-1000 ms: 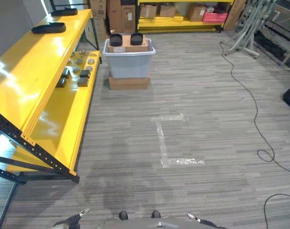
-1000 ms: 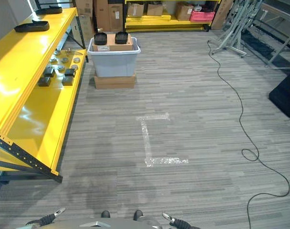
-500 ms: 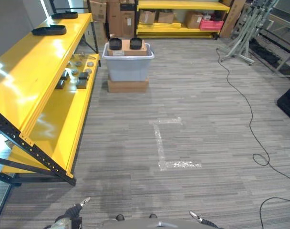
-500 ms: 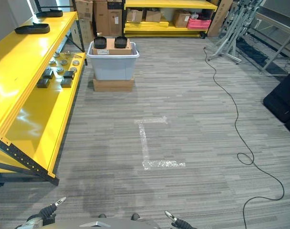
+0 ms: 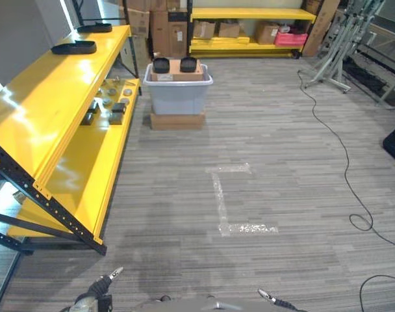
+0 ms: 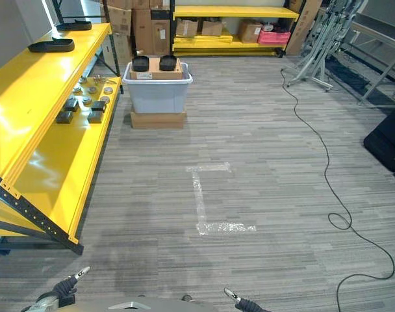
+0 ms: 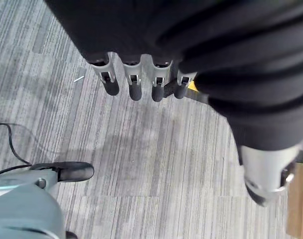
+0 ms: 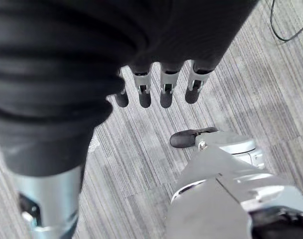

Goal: Move parts from the plastic box to the shelf.

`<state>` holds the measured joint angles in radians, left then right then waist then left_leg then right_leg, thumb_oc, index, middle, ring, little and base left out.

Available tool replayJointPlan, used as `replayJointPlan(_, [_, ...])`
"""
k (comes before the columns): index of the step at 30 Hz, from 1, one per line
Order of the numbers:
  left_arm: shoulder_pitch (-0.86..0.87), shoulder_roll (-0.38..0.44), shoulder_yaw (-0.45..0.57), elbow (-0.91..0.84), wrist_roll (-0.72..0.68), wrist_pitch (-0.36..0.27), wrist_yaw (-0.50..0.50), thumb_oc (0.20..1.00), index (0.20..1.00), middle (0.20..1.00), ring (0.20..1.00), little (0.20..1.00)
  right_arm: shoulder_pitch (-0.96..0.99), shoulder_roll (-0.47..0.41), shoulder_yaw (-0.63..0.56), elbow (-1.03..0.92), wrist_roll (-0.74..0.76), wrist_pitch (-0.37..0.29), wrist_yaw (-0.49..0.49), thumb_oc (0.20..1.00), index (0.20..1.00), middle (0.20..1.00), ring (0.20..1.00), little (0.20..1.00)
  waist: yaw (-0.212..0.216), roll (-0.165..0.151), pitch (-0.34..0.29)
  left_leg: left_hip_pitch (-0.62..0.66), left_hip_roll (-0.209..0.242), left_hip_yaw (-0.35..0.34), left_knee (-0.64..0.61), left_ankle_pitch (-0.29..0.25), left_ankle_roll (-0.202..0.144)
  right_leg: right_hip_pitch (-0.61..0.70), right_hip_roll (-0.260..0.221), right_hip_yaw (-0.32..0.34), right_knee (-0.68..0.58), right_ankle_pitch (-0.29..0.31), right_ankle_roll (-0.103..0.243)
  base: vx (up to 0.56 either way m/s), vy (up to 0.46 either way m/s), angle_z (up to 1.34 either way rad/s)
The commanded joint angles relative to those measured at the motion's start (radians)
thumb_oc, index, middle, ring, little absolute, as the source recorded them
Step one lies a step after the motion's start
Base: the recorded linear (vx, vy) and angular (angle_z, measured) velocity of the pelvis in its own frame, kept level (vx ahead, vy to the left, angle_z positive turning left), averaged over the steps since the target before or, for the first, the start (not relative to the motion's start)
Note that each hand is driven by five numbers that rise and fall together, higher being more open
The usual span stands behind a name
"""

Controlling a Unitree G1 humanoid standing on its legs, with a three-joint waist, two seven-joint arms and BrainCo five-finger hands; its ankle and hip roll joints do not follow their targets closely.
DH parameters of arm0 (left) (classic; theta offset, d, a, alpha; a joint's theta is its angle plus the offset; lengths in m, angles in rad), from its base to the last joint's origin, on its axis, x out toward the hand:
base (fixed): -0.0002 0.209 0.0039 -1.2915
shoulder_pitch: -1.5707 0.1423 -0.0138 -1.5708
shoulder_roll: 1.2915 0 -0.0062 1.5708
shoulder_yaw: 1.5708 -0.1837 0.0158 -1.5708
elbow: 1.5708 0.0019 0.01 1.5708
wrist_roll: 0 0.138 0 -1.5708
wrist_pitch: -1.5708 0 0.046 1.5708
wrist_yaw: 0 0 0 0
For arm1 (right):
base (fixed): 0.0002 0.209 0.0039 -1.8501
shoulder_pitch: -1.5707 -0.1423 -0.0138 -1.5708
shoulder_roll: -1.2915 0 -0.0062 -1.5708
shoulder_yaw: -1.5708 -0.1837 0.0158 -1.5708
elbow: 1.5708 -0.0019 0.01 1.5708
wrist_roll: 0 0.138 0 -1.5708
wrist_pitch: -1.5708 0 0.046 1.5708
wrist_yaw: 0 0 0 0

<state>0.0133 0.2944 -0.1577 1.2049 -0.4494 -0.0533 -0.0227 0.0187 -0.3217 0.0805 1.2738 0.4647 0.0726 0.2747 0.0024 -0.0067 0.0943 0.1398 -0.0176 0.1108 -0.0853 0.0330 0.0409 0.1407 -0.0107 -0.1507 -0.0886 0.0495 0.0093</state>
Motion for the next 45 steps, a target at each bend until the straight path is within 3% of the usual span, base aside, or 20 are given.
replayJointPlan(1, [-0.059,0.003,0.0,0.016,-0.023,-0.026,-0.018,1.0,1.0,1.0,1.0,1.0,-0.055,-0.006,0.039,0.042,-0.02,0.026,0.018,1.0,1.0,1.0,1.0,1.0,0.005,-0.009,0.023,0.019,-0.006,0.008,0.038,-0.146,0.006,0.018,-0.048,-0.012,0.059,-0.125,0.056,0.0,0.0,0.0])
replayJointPlan(4, [-0.065,0.004,-0.005,0.01,-0.038,-0.021,-0.031,1.0,1.0,1.0,1.0,1.0,-0.057,-0.009,0.052,0.041,-0.032,0.019,0.017,1.0,1.0,1.0,1.0,1.0,0.003,-0.008,0.029,0.024,-0.006,0.01,0.036,-0.149,0.007,0.019,-0.051,-0.013,0.063,-0.123,0.059,-0.01,0.01,0.0])
replayJointPlan(7, [-0.07,0.004,-0.013,-0.001,0.019,-0.134,-0.011,1.0,1.0,1.0,1.0,1.0,-0.061,-0.01,0.053,0.04,-0.049,-0.05,0.001,1.0,1.0,1.0,1.0,1.0,0.001,-0.008,0.031,0.031,-0.007,0.007,0.029,-0.146,0.007,0.02,-0.051,-0.009,0.068,-0.122,0.06,0.03,0.03,0.0])
replayJointPlan(9, [-0.075,0.011,-0.028,-0.065,-0.014,-0.17,-0.026,1.0,1.0,1.0,1.0,1.0,-0.063,-0.014,0.055,0.001,-0.004,-0.111,-0.003,1.0,1.0,1.0,1.0,1.0,0.003,-0.009,0.032,0.034,-0.008,0.003,0.021,-0.142,0.009,0.021,-0.051,-0.007,0.069,-0.12,0.062,0.02,0.018,0.0])
replayJointPlan(10, [-0.075,0.011,-0.028,-0.065,-0.014,-0.169,-0.026,1.0,1.0,1.0,1.0,1.0,-0.063,-0.014,0.055,0.001,-0.004,-0.111,-0.003,1.0,1.0,1.0,1.0,1.0,0.003,-0.009,0.032,0.035,-0.008,0.003,0.021,-0.142,0.009,0.021,-0.051,-0.007,0.069,-0.12,0.062,0.01,0.039,0.01])
replayJointPlan(13, [-0.086,0.034,-0.051,-0.2,-0.022,-0.145,-0.003,1.0,1.0,1.0,1.0,1.0,-0.056,-0.031,0.06,-0.111,0.031,-0.206,-0.027,1.0,1.0,1.0,1.0,1.0,0.003,-0.011,0.041,0.026,-0.01,0.006,0.021,-0.138,0.014,0.005,-0.058,-0.007,0.083,-0.114,0.07,-0.03,0.047,0.01])
replayJointPlan(19, [-0.108,0.042,-0.066,-0.216,-0.03,-0.16,0.0,1.0,1.0,1.0,1.0,1.0,-0.077,-0.047,0.066,-0.205,0.057,-0.323,-0.079,1.0,1.0,1.0,1.0,1.0,-0.006,-0.016,0.049,0.024,-0.017,0.008,0.026,-0.145,0.028,-0.013,-0.063,0.006,0.109,-0.113,0.077,0.02,0.087,-0.01])
replayJointPlan(26, [-0.108,0.06,-0.06,-0.225,-0.022,-0.153,-0.015,1.0,1.0,1.0,1.0,1.0,-0.102,-0.053,0.08,-0.247,0.01,-0.331,-0.087,1.0,1.0,1.0,1.0,1.0,-0.004,-0.017,0.071,0.01,-0.017,0.027,0.052,-0.157,0.055,-0.076,-0.083,0.006,0.247,-0.107,0.1,0.05,0.094,-0.06])
replayJointPlan(29, [-0.111,0.068,-0.064,-0.22,0.001,-0.142,-0.013,1.0,1.0,1.0,1.0,1.0,-0.108,-0.05,0.089,-0.257,0.005,-0.335,-0.088,1.0,1.0,1.0,1.0,1.0,-0.006,-0.013,0.098,-0.008,-0.011,0.035,0.076,-0.157,0.072,-0.162,-0.091,0.011,0.42,-0.047,0.125,0.07,0.022,-0.24])
replayJointPlan(32, [-0.11,0.073,-0.061,-0.208,0.009,-0.132,-0.018,1.0,1.0,1.0,1.0,1.0,-0.114,-0.047,0.095,-0.243,0.025,-0.346,-0.08,1.0,1.0,1.0,1.0,1.0,-0.007,-0.02,0.112,-0.003,-0.014,0.036,0.082,-0.164,0.067,-0.194,-0.1,-0.01,0.385,-0.006,0.134,0.15,-0.062,-0.06])
replayJointPlan(36, [-0.104,0.076,-0.056,-0.173,0.015,-0.086,-0.028,1.0,1.0,1.0,1.0,1.0,-0.091,-0.046,0.091,-0.243,0.002,-0.332,-0.061,1.0,1.0,1.0,1.0,1.0,-0.054,-0.036,0.122,0.059,-0.032,0.008,0.09,-0.217,0.056,-0.29,-0.1,0.009,0.232,0.071,0.161,0.29,-0.147,-0.11])
replayJointPlan(39, [-0.101,0.067,-0.054,-0.135,-0.002,-0.066,-0.032,1.0,1.0,1.0,1.0,1.0,-0.074,-0.041,0.085,-0.236,-0.015,-0.326,-0.051,1.0,1.0,1.0,1.0,1.0,-0.076,-0.036,0.122,0.09,-0.034,-0.011,0.105,-0.249,0.057,-0.334,-0.103,0.024,0.244,0.082,0.166,0.31,-0.176,0.17])
replayJointPlan(43, [-0.09,0.038,-0.035,-0.043,-0.007,-0.046,-0.025,1.0,1.0,1.0,1.0,1.0,-0.078,-0.048,0.102,-0.195,-0.04,-0.303,-0.05,1.0,1.0,1.0,1.0,1.0,-0.078,-0.03,0.094,0.101,0.002,-0.024,0.188,-0.26,0.019,-0.26,-0.07,0.02,0.238,-0.026,0.078,0.33,-0.257,0.24])
replayJointPlan(45, [-0.082,0.025,-0.025,-0.01,-0.004,-0.061,-0.031,1.0,1.0,1.0,1.0,1.0,-0.084,-0.049,0.111,-0.181,-0.038,-0.296,-0.05,1.0,1.0,1.0,1.0,1.0,-0.076,-0.026,0.085,0.084,0.025,-0.027,0.302,-0.208,-0.005,-0.23,-0.056,0.02,0.227,-0.052,0.05,0.29,-0.217,0.34])
